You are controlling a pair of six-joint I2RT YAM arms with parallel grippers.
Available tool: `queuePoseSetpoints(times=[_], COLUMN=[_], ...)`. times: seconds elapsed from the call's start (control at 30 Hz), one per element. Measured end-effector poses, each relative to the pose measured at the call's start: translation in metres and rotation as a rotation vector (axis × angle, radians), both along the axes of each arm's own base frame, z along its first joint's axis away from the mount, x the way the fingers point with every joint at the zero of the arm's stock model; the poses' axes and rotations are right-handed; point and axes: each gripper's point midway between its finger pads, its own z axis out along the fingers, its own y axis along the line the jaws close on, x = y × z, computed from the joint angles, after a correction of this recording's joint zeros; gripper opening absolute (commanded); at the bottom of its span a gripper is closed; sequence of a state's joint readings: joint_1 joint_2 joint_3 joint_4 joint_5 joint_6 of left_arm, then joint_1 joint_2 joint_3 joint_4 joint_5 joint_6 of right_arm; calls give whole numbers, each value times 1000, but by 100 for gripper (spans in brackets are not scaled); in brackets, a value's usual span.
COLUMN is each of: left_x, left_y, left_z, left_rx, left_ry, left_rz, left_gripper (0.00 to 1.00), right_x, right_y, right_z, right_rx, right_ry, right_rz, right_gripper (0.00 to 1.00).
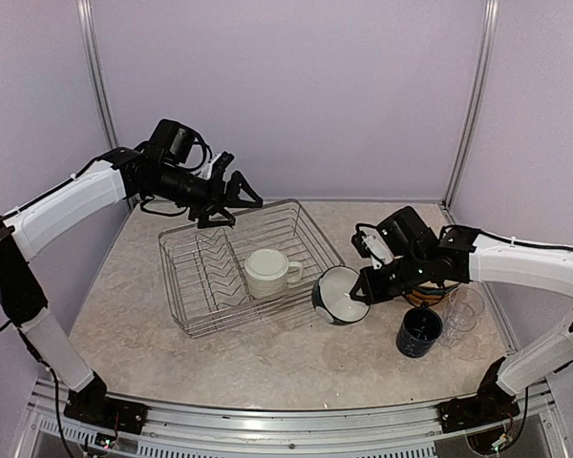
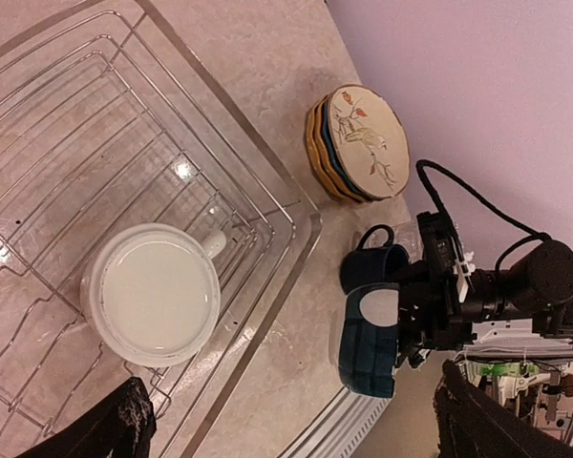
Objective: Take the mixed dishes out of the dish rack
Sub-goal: Place the bowl at the center of the board.
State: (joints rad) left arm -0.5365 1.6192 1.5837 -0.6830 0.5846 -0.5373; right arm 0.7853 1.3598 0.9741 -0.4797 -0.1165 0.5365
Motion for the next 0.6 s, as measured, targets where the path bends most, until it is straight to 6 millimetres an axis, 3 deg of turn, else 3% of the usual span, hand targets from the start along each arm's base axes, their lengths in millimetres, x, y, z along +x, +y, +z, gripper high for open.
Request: queuePoseSetpoints(times=[0.2,0.47,0.6], left_x=[5,21,27], left_y=[-22,-47,-53], left_z=[-48,-72,-88], left_rx=[188,272,321], left_ry=[8,-21,-28], left_rz=[-74,-167,-202], left_gripper=[89,84,64], right_x=[-39,-62,-65], right_y=[1,-3,-6], right_z=[-51,-104,-110], right_rx=[-182,-403,-439], right_ry=[124,227,231], right_rz=[99,132,118], right_gripper=[1,2,14])
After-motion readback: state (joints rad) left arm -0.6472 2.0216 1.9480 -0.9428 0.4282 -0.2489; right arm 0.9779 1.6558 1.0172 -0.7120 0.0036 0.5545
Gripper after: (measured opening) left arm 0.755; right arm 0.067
